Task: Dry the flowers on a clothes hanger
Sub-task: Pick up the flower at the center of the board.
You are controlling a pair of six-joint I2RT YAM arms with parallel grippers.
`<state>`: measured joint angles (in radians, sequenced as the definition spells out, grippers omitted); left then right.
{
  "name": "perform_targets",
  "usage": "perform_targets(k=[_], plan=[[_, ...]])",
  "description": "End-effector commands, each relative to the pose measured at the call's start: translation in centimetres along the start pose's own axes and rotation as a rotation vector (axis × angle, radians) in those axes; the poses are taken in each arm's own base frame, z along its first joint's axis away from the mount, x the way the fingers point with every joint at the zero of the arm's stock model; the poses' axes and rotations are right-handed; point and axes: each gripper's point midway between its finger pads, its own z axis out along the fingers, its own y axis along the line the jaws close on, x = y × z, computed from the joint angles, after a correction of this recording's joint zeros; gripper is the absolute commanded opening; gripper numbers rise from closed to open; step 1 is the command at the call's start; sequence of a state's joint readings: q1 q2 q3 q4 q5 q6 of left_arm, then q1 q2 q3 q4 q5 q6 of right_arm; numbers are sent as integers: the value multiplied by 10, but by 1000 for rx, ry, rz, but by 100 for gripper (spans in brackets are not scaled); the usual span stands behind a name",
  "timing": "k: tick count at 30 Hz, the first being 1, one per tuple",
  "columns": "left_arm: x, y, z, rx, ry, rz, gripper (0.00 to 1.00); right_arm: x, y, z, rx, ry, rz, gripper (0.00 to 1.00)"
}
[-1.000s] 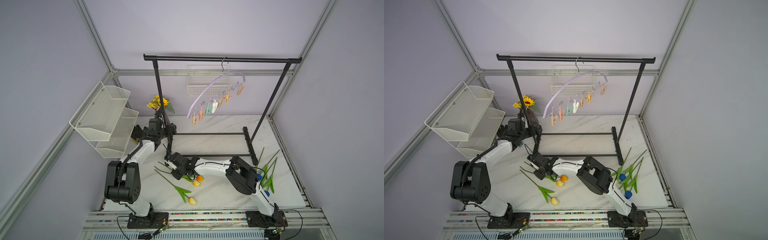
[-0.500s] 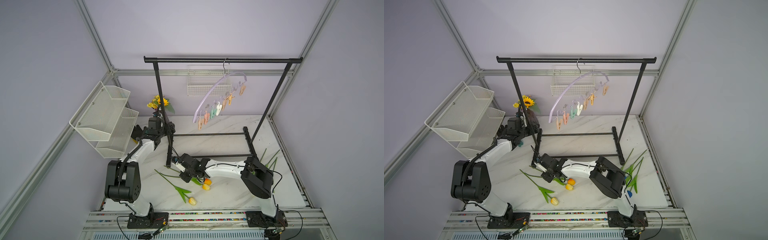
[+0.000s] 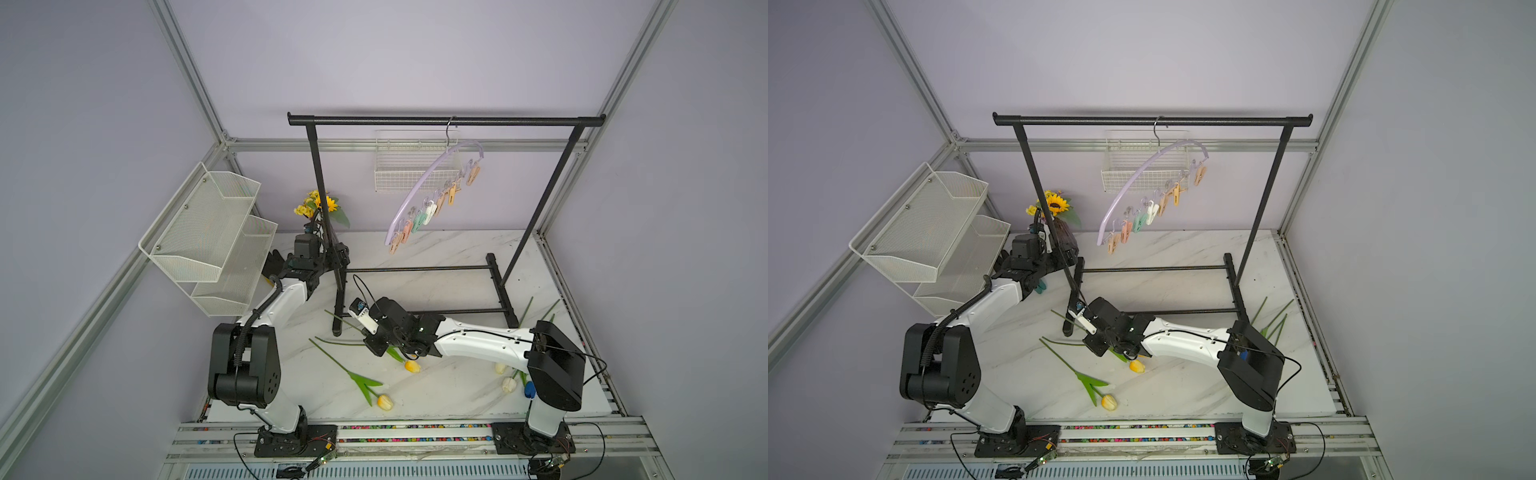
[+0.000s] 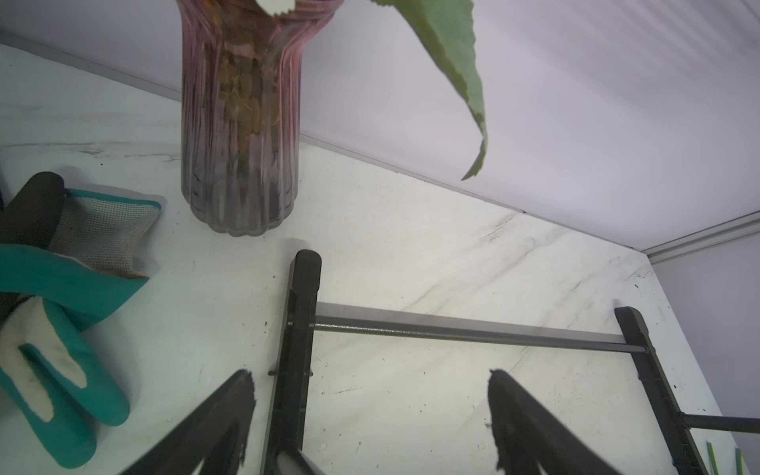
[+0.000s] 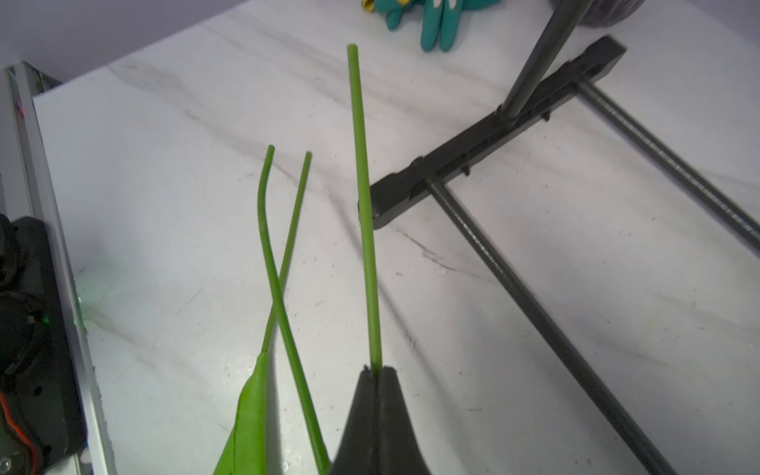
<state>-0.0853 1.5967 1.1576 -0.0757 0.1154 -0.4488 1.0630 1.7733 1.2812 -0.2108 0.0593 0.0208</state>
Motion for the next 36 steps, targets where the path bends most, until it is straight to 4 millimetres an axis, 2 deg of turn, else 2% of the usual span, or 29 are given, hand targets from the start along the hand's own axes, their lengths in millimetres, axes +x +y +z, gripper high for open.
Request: perform_targets(k=[1,7,8,16,26,36], plan=[[-35,-21,-30,73,-105,31,90,-36,-12,-20,46,-151,49,0],[-32,-33,-54,134,-105,37,96,-64,-28,-47,57,-295,122,0],[-38,-39,-69,152,-126,42,97,-65,-33,-50,64,-314,137,0],[-20,-67,-103,322,-96,30,100,-64,-77,-64,43,-440,360,0],[22,-102,-121,530,-52,72,99,-72,-81,-76,3,-507,395,0],[41,-119,-131,657,-66,107,99,-67,-81,-81,-1,-528,403,0]])
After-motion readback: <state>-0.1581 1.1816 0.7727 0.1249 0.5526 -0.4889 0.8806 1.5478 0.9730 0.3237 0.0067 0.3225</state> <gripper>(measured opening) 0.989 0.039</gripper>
